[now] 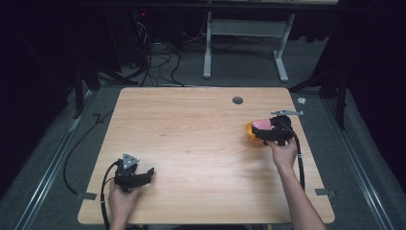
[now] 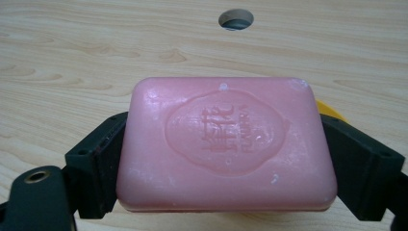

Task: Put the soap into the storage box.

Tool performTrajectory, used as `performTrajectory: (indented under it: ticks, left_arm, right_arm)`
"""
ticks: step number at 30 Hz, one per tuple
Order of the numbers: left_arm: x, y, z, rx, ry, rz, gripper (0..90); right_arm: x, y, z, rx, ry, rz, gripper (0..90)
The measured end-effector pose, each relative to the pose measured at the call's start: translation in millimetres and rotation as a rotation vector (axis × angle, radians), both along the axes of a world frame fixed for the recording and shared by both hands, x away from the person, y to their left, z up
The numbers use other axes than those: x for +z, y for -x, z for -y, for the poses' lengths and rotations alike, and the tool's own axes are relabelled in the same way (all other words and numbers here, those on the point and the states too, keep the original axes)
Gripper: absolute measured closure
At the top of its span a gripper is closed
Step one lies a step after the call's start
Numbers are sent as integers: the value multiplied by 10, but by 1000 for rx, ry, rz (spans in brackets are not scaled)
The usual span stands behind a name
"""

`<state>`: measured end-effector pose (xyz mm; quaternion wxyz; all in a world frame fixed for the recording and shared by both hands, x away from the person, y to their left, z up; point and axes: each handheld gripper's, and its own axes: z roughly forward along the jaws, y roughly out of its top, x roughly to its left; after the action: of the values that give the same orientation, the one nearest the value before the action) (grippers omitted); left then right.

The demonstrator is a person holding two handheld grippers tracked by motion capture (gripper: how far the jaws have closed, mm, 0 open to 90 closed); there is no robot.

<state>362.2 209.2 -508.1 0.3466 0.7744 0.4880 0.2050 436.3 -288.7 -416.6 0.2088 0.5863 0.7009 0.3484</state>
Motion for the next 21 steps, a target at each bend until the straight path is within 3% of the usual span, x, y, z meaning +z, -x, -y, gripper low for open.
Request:
performTrajectory:
  ticks: [7,15,21]
  left_arm:
    - [0,0,0,0,0,0,216]
    - [0,0,0,-1,-2,0,215]
    - [0,0,1,0,-2,0,214]
  right_arm:
    - [-97,-73,2,-30,-16,-22,135]
    - [-195,-170,-22,-68,12,-35,135]
    - [-247,-218,-8,-97,3,-44,135]
